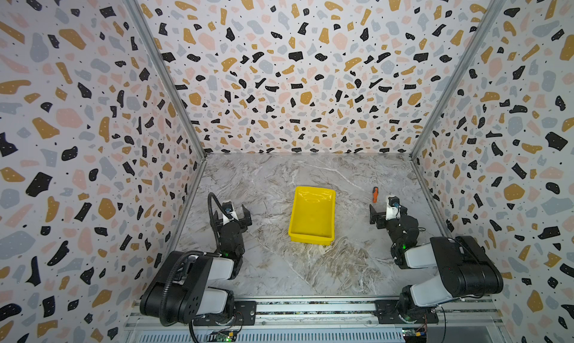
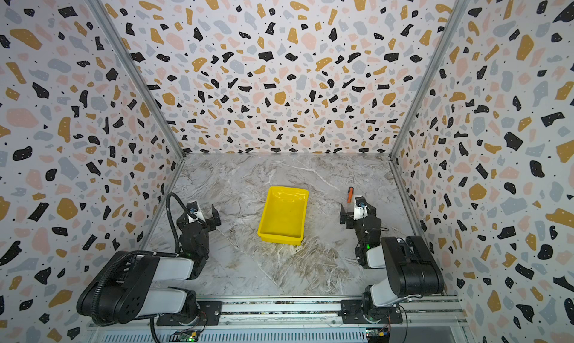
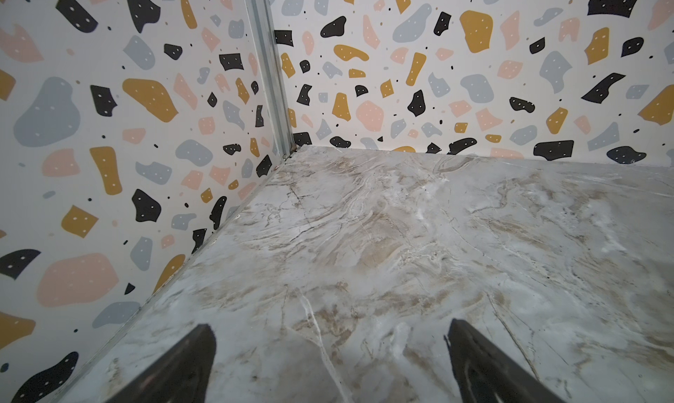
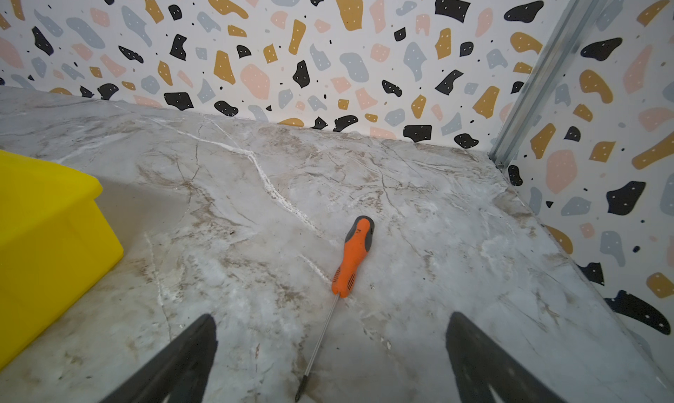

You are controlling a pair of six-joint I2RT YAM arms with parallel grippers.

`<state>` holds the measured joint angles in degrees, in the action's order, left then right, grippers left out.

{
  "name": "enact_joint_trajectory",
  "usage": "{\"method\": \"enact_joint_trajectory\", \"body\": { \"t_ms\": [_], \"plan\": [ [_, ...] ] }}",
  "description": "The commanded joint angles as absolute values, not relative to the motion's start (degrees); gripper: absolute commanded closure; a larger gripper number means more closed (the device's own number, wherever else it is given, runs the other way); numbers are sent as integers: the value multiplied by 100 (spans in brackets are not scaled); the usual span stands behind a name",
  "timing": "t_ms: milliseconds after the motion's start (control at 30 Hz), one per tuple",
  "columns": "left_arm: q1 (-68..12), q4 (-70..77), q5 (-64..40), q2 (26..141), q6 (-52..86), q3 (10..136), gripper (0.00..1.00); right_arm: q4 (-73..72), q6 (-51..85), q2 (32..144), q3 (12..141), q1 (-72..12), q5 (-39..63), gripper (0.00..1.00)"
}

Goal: Put the screwdriver in the bin
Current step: Pick up the screwdriver from the top-right of the table.

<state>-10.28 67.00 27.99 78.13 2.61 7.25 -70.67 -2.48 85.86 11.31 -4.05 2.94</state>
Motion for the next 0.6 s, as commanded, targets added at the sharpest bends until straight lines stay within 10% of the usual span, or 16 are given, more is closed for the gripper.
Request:
{"method": "enact_joint_trajectory", "body": {
  "t_ms": [0, 567],
  "plan": [
    [-1010, 6969, 2798, 7739, 318, 685, 0, -7134, -257, 8512, 1170, -435, 221, 1],
    [-1010, 6970, 2751, 7711, 317, 668, 0, -7164, -259, 8511, 1158, -468, 149, 1]
  ]
}}
